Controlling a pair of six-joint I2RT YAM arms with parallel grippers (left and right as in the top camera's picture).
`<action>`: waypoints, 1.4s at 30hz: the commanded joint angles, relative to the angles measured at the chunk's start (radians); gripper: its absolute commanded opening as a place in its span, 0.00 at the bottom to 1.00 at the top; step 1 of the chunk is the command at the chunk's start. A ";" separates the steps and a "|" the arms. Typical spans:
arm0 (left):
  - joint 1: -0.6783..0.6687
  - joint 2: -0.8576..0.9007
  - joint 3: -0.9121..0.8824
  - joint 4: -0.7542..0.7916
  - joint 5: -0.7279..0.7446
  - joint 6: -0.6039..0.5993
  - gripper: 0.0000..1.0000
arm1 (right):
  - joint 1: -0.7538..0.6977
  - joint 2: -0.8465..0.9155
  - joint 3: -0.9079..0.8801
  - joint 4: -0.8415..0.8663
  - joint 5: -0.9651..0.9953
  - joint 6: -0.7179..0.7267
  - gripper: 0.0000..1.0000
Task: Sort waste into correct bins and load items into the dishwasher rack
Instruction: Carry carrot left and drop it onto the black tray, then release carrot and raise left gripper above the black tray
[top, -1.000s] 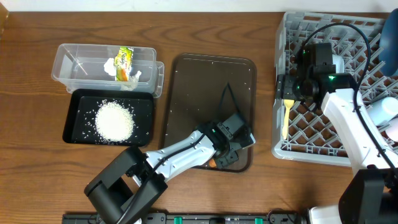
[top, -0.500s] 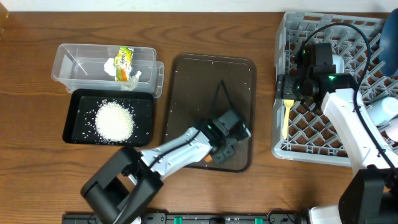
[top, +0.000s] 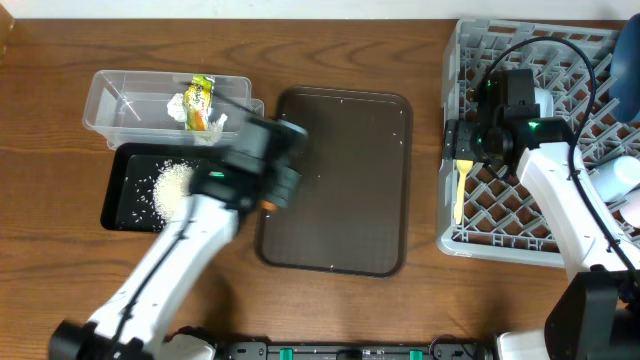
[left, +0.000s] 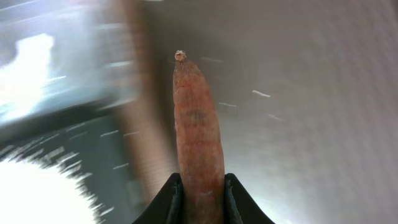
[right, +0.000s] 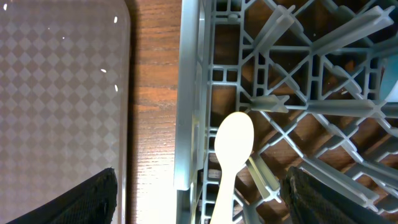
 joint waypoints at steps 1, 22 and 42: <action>0.166 -0.040 0.013 -0.005 -0.013 -0.134 0.15 | -0.005 -0.005 0.005 0.002 0.003 -0.011 0.84; 0.668 0.291 0.012 0.019 -0.013 -0.394 0.14 | -0.005 -0.005 0.005 0.001 0.002 -0.011 0.84; 0.669 0.296 0.013 0.063 -0.010 -0.351 0.37 | -0.005 -0.005 0.005 -0.015 0.003 -0.011 0.84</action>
